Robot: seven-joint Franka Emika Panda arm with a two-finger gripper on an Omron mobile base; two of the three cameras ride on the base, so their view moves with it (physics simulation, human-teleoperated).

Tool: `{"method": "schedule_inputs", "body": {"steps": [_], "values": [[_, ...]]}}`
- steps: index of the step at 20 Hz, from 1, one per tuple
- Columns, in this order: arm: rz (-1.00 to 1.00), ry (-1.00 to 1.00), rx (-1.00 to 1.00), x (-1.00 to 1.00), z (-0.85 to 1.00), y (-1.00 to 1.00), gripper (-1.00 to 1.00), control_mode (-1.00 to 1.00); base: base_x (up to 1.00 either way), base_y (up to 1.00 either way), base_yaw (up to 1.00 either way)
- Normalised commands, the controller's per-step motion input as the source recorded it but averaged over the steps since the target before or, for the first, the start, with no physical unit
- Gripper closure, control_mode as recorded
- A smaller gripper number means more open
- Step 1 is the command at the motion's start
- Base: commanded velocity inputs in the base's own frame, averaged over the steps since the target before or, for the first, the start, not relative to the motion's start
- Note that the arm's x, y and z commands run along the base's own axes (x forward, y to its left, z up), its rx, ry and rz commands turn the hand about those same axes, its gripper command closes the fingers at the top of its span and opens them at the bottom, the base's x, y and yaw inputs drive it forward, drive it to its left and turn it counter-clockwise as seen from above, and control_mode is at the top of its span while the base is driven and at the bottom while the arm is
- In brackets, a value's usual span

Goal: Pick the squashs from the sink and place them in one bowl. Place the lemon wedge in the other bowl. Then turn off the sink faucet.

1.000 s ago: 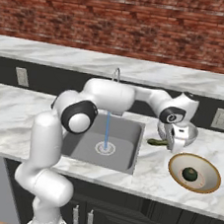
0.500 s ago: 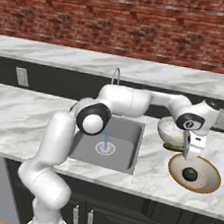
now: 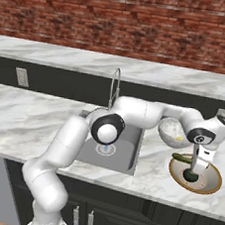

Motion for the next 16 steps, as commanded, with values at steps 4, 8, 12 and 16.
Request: {"method": "schedule_inputs", "body": {"steps": [4, 8, 12, 16], "values": [[-0.1, 0.0, -0.06, 0.0, -0.35, 0.0, 1.0, -1.0, 0.0, 0.0, 0.0], [-0.09, 0.0, -0.04, 0.0, -0.23, 0.0, 1.0, -1.0, 0.0, 0.0, 0.0], [-0.06, 0.0, 0.0, 0.0, -0.19, 0.0, 1.0, -1.0, 0.0, 0.0, 0.0], [-0.06, 0.0, 0.0, 0.0, -0.19, 0.0, -1.0, -1.0, 0.0, 0.0, 0.0]]}}
